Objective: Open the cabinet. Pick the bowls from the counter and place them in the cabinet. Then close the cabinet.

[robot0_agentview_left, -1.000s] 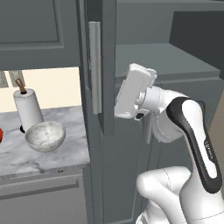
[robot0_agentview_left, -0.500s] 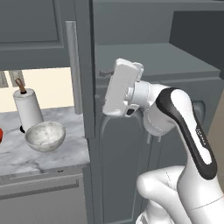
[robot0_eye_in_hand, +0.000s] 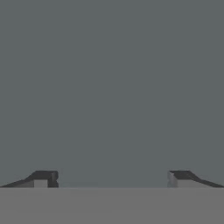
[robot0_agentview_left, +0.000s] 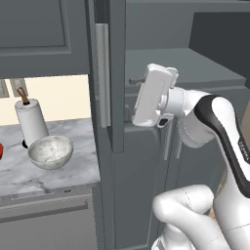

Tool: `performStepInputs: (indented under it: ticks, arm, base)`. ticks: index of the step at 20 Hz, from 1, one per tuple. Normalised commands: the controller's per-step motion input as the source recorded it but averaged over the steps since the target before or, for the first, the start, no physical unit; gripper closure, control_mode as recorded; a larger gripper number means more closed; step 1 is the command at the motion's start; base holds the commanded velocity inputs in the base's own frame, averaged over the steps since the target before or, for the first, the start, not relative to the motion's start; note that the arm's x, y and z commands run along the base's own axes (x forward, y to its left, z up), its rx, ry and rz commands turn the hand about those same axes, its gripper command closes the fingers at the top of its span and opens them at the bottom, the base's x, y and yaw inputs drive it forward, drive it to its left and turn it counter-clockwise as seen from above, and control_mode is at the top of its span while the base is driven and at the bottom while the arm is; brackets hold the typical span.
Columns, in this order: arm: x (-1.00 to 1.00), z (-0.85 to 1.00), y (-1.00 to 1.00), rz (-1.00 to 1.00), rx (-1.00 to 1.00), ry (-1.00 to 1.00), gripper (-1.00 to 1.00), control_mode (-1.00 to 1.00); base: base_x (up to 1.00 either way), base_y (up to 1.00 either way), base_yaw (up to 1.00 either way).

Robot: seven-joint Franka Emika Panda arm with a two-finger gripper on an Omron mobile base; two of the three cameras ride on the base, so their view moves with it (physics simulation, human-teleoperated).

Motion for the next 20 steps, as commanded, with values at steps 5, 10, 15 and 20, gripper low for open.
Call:
performStepInputs:
  ticks: [5, 10, 15, 20]
  arm:
    - [-0.28, 0.04, -0.76, 0.0, -0.13, -0.01, -1.0, -1.0]
    - [-0.31, 0.11, -0.67, 0.0, -0.23, -0.06, -1.0, -1.0]
    - [-0.36, 0.09, -0.42, 0.0, -0.35, -0.09, -1.0, -1.0]
    - [-0.56, 0.06, -0.39, 0.0, -0.37, -0.09, -1.0, -1.0]
  base:
    - [0.0, 0.0, 0.0]
    - [0.0, 0.0, 0.0]
    - [0.0, 0.0, 0.0]
    - [0.0, 0.0, 0.0]
